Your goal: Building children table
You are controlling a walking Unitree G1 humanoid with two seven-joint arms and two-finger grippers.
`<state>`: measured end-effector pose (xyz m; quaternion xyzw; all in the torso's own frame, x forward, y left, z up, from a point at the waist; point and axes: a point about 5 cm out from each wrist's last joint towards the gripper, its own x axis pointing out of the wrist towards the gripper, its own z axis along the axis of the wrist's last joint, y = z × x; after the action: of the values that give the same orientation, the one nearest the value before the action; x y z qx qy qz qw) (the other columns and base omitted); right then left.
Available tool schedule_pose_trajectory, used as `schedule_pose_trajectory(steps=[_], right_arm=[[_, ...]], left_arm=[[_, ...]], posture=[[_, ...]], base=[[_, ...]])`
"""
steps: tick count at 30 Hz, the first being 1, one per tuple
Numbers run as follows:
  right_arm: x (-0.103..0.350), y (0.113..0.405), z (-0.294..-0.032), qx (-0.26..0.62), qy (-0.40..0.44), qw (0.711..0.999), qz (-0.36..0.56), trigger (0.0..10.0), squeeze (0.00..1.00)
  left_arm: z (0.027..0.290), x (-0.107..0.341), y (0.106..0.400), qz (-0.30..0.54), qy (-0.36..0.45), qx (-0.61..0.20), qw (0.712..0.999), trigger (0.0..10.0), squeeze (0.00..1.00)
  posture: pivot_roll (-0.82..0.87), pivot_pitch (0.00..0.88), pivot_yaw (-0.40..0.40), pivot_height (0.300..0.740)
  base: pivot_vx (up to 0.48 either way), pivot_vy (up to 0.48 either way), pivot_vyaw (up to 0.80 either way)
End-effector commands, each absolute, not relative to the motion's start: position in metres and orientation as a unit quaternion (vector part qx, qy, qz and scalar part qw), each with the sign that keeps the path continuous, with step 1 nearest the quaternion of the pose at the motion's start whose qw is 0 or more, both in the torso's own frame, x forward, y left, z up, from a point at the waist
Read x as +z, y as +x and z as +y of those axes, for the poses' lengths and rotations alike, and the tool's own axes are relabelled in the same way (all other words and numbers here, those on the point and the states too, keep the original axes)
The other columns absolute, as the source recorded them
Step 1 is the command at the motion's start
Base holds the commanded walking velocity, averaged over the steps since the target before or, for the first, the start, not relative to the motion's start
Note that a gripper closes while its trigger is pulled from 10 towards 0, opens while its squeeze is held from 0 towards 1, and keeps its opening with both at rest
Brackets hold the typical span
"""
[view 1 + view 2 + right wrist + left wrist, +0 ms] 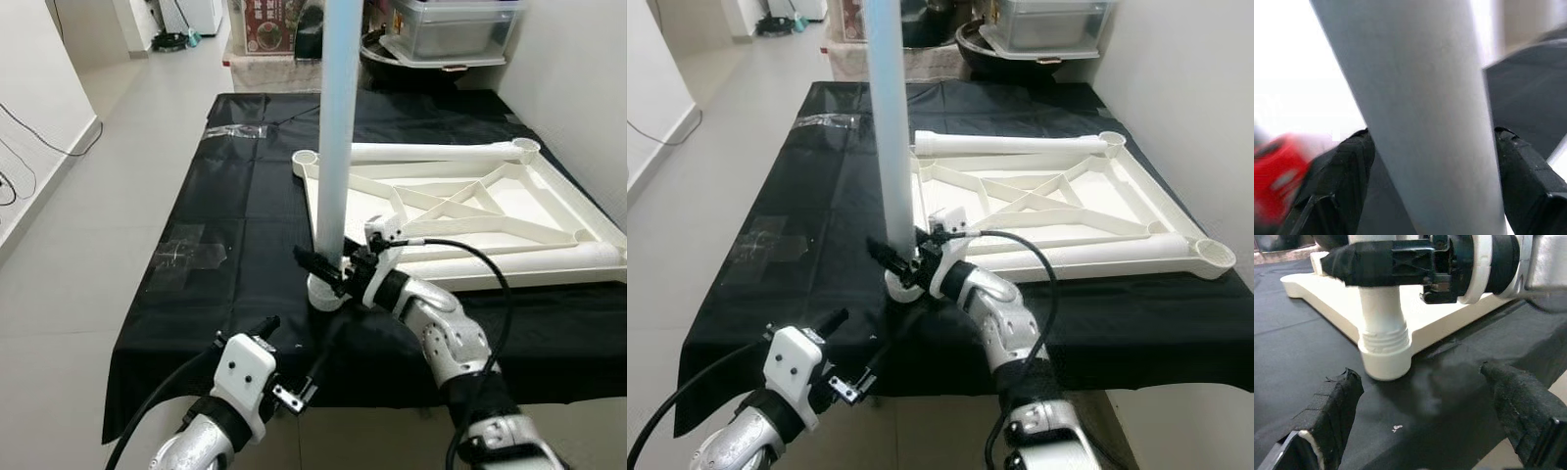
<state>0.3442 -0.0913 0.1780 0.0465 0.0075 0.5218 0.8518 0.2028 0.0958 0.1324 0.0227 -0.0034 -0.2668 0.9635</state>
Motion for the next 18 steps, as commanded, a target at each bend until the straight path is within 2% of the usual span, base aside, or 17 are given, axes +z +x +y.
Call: schedule_pose_trajectory(steps=[1, 2, 6, 9, 10, 14, 18], right_arm=[[0.1681, 0.3351, -0.0688, 0.608, 0.020, 0.792, 0.041, 10.0, 0.00], [0.1678, 0.3352, -0.0665, 0.628, 0.004, 0.777, 0.048, 10.0, 0.00], [0.1680, 0.3353, -0.0657, 0.641, -0.002, 0.765, 0.053, 10.0, 0.00], [0.1673, 0.3355, -0.0619, 0.666, -0.025, 0.743, 0.064, 10.0, 0.00], [0.1680, 0.3356, -0.0609, 0.672, -0.031, 0.737, 0.063, 0.0, 0.00], [0.1694, 0.3365, -0.0612, 0.674, -0.035, 0.736, 0.056, 0.0, 0.00], [0.1692, 0.3394, -0.0648, 0.649, -0.030, 0.759, 0.037, 0.0, 0.00]], left_arm=[[0.0964, 0.1289, 0.2010, 0.004, 0.027, -0.267, 0.963, 10.0, 0.00], [0.0964, 0.1291, 0.2008, 0.004, 0.027, -0.266, 0.964, 10.0, 0.00], [0.0964, 0.1292, 0.2008, 0.004, 0.027, -0.265, 0.964, 10.0, 0.00], [0.0963, 0.1291, 0.2004, 0.004, 0.026, -0.264, 0.964, 10.0, 0.00], [0.0962, 0.1291, 0.2002, 0.004, 0.026, -0.264, 0.964, 10.0, 0.00], [0.0960, 0.1291, 0.2001, 0.004, 0.025, -0.264, 0.964, 10.0, 0.00], [0.0956, 0.1288, 0.2005, 0.004, 0.024, -0.264, 0.964, 10.0, 0.00]], posture=[[0.15, 0.118, -0.013, 0.740], [0.15, 0.120, -0.014, 0.740], [0.15, 0.120, -0.014, 0.740], [0.15, 0.121, -0.015, 0.740], [0.15, 0.121, -0.016, 0.740], [0.15, 0.122, -0.016, 0.740], [0.15, 0.119, -0.016, 0.740]], base=[[0.000, 0.000, 0.00], [0.000, 0.000, 0.00], [0.000, 0.000, 0.00], [0.000, 0.000, 0.00], [0.000, 0.000, 0.00], [0.000, 0.000, 0.00], [0.000, 0.000, 0.00]])
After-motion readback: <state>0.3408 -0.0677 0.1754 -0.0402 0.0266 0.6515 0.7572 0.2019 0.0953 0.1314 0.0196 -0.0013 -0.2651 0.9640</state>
